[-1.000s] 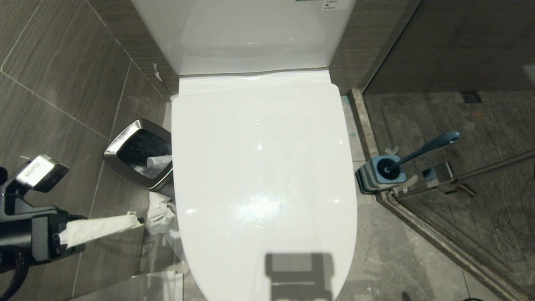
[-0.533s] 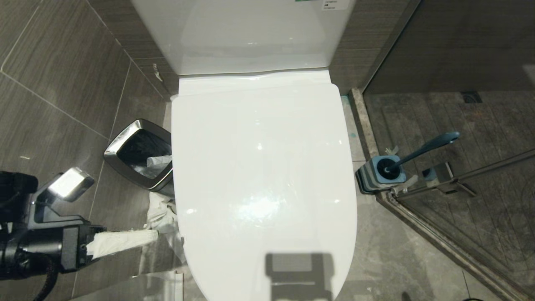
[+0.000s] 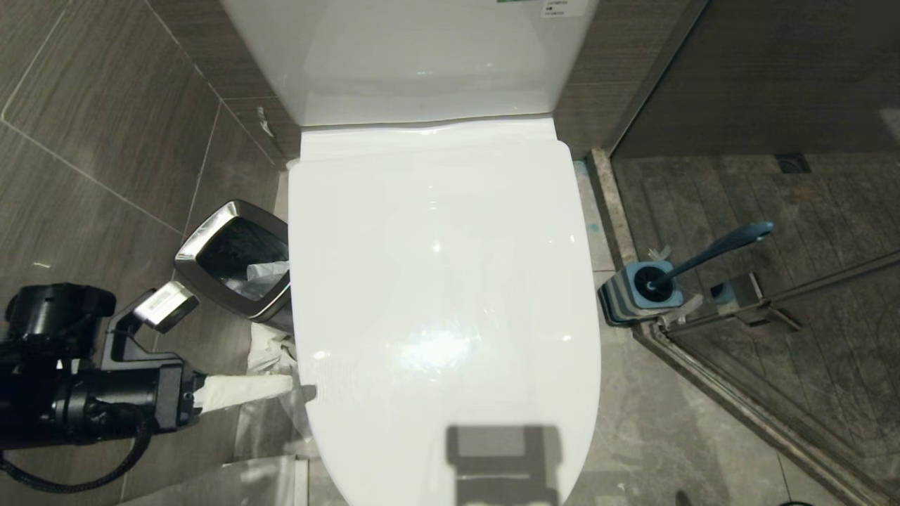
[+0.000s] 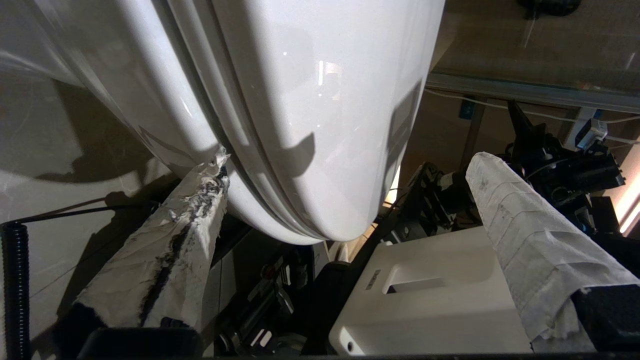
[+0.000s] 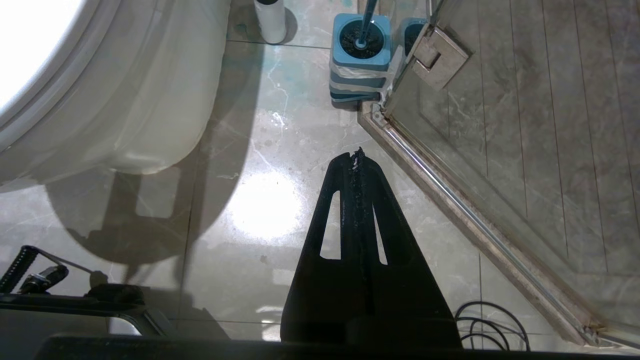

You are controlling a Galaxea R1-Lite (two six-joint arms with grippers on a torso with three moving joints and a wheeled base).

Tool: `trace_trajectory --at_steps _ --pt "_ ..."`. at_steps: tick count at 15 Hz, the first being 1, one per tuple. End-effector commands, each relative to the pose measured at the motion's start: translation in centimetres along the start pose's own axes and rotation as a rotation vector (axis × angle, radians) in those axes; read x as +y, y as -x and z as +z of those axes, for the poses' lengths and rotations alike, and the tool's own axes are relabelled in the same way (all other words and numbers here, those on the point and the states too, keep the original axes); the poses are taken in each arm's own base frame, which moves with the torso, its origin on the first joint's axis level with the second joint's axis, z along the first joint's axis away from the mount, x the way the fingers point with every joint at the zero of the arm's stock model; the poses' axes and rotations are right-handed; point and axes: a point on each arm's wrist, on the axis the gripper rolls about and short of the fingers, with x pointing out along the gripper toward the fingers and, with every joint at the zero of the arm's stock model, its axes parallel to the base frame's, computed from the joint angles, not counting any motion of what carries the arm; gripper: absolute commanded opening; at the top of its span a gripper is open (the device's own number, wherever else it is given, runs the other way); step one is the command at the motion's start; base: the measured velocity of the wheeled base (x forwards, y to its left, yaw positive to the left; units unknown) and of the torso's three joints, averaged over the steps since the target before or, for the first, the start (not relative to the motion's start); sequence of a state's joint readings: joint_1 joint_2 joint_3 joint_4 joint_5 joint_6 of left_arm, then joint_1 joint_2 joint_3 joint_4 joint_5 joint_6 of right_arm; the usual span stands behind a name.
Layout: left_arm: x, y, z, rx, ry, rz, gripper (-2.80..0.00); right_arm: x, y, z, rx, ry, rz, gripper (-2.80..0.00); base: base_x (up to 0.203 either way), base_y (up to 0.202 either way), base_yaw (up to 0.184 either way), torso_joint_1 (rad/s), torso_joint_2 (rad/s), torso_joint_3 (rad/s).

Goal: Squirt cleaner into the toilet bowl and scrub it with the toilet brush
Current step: Use the left hand to lift the toilet lid slightly

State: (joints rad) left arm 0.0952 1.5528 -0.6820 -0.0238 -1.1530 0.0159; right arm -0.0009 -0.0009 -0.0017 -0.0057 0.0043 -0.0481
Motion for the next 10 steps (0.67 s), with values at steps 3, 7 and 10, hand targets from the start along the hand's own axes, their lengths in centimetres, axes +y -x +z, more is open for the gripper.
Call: trace_trajectory --at_steps 3,7,10 --pt "0.8 -0.9 0.4 0.023 0.012 -0.017 0.00 0.0 0.0 0.0 0.001 0.001 0.000 -2.80 0.000 0.000 0.000 0.000 0.00 0.000" --pt "1.3 -1.5 1.0 0.033 0.010 -0.013 0.00 0.0 0.0 0.0 0.001 0.001 0.000 -2.80 0.000 0.000 0.000 0.000 0.00 0.000" --pt "1.6 -1.8 1.3 0.038 0.014 -0.016 0.00 0.0 0.0 0.0 0.001 0.001 0.000 -2.80 0.000 0.000 0.000 0.000 0.00 0.000"
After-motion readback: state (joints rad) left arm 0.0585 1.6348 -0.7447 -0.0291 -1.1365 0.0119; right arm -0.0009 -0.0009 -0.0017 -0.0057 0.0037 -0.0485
